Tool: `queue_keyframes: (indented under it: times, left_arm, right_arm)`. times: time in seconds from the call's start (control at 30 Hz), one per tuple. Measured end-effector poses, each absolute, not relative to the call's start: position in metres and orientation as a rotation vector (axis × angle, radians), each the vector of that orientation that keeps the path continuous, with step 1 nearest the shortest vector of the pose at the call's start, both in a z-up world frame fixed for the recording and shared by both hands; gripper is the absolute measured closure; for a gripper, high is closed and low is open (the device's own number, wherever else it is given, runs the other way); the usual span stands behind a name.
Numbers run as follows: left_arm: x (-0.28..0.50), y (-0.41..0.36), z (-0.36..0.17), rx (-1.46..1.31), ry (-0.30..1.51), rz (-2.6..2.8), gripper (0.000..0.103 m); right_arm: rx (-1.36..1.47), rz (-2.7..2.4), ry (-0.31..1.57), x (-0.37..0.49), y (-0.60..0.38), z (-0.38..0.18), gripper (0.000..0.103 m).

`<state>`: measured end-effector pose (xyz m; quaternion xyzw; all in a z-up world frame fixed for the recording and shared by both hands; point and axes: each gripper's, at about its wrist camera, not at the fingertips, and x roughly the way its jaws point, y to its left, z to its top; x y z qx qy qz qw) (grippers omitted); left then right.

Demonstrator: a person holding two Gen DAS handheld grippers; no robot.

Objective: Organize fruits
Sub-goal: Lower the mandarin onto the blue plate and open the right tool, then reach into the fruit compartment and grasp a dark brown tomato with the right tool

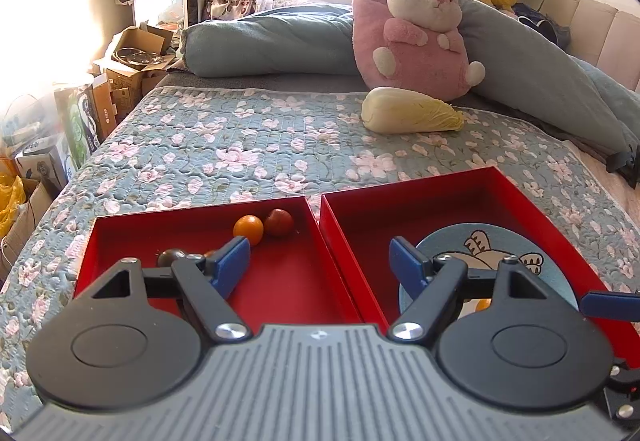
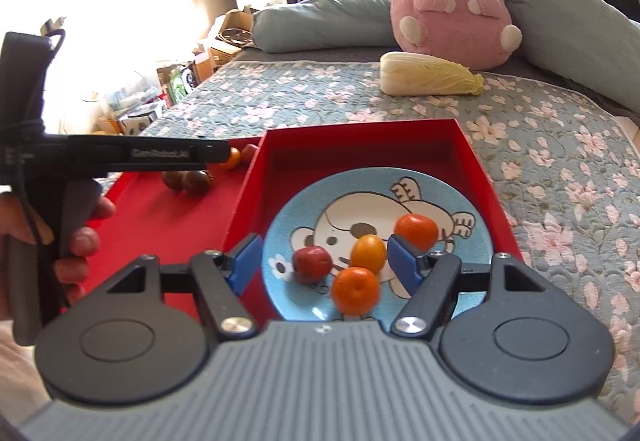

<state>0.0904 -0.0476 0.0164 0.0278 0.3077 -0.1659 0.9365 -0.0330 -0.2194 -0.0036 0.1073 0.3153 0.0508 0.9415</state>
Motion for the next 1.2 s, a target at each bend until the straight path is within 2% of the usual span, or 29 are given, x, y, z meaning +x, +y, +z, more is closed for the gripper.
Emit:
queue_keyframes:
  times: [0.73,1.2]
  left_arm:
    - [0.096,-0.045,0.016,0.049,0.625,-0.334,0.022]
    - [0.139,0.033,0.020,0.053,0.637,-0.191,0.022]
  right_arm:
    - [0.216,0.168,0.653,-0.031,-0.203,0.000,0.032]
    - [0.133,0.288,0.604,-0.001,-0.169,0.012,0.033]
